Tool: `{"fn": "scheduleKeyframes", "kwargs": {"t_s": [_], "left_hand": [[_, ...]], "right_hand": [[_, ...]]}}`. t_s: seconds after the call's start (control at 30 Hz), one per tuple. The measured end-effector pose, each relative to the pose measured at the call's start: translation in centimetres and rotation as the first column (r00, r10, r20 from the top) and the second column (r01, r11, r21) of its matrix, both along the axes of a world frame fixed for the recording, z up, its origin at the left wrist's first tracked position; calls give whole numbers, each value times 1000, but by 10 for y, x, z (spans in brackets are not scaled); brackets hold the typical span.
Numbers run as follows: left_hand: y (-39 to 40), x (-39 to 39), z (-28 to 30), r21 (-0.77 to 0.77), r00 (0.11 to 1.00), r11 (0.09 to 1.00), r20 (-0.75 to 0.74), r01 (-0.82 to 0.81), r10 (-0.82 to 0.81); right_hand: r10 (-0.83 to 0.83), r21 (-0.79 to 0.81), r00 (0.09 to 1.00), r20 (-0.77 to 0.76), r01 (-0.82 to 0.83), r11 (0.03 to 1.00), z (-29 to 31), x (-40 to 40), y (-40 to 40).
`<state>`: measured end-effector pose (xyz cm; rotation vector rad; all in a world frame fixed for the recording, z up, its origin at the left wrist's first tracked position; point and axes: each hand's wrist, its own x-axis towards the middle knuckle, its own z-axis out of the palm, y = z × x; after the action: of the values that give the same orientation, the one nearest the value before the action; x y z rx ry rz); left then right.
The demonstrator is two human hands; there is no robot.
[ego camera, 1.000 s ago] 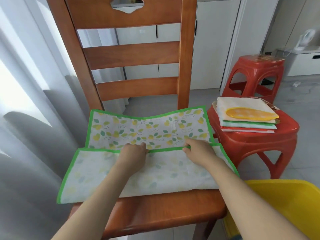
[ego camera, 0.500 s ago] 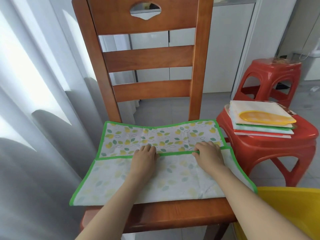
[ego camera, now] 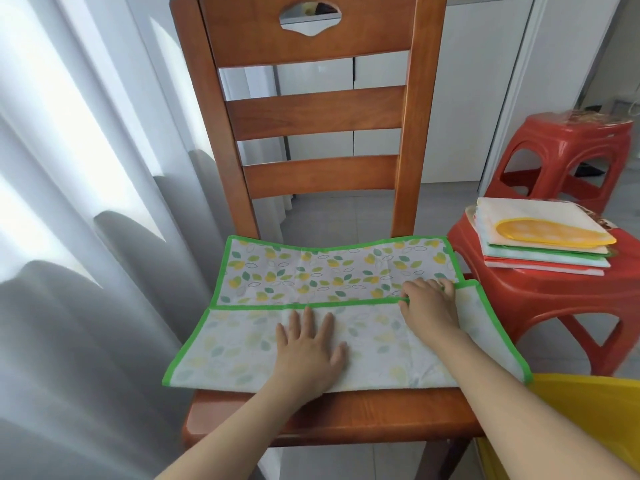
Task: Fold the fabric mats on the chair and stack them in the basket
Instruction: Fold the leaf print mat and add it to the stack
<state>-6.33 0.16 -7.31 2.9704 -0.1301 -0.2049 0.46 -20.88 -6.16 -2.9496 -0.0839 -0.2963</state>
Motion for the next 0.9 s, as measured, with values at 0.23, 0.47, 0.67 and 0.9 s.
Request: {"fn": "scheduleKeyframes", "kwargs": {"t_s": [0.23, 0.47, 0.67, 0.9], "left_hand": [[0, -7, -11, 14, 998, 1000, 50, -26, 25], [-8, -8, -10, -29, 995, 996, 44, -83, 84], [-40, -13, -9, -116, 996, 991, 62, -63, 71], [12, -26, -7, -49, 996, 997, 50, -64, 67]], "right_hand": [[55, -10, 999, 2, -55, 998, 9, -23, 29], [212, 127, 952, -220, -188, 974, -9, -74, 63], [221, 116, 951, -215, -200, 973, -12, -76, 47], [224, 39, 947, -232, -221, 974, -17, -78, 45]]}}
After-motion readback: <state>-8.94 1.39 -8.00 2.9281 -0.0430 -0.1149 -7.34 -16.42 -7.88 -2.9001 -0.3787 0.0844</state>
